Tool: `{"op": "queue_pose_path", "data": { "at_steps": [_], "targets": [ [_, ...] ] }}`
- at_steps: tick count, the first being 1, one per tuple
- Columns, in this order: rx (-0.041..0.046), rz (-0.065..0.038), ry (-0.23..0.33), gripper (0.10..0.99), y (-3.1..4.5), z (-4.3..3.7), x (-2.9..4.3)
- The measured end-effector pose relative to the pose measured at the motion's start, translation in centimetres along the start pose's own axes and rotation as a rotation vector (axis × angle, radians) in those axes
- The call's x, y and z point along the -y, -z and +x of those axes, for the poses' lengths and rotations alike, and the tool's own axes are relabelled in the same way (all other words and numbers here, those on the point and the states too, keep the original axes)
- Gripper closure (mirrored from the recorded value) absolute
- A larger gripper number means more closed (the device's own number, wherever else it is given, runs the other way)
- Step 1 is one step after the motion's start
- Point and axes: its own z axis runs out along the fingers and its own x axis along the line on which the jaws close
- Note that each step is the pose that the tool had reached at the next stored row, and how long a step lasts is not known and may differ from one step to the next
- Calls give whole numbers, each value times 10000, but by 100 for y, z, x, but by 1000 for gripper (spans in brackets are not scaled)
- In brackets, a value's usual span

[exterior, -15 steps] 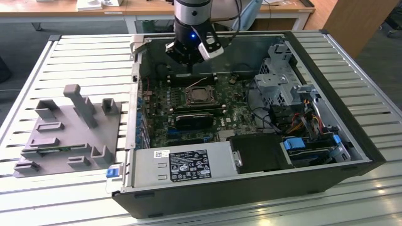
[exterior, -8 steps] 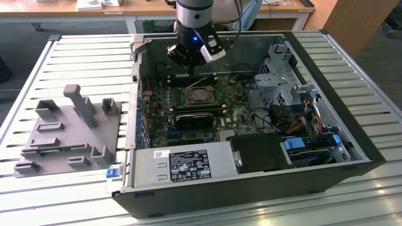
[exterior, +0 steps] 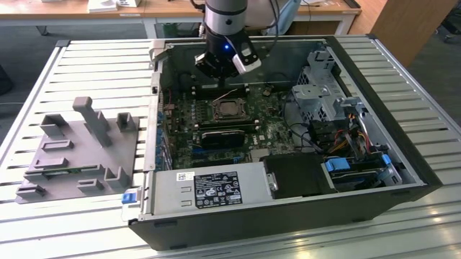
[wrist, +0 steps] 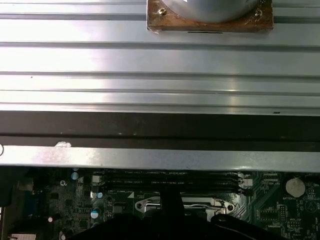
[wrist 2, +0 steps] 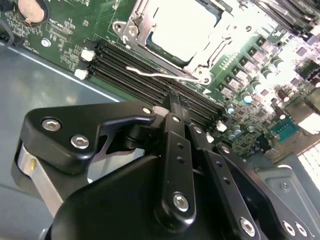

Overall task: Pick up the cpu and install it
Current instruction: 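Install the first cpu locking lever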

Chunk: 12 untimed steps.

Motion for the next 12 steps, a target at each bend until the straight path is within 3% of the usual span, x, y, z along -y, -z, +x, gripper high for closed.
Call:
{"op": "queue_pose_path", "data": {
  "at_steps": [12],
  "targets": [
    [1, -1, 0, 980, -67, -85, 9]
  ]
}}
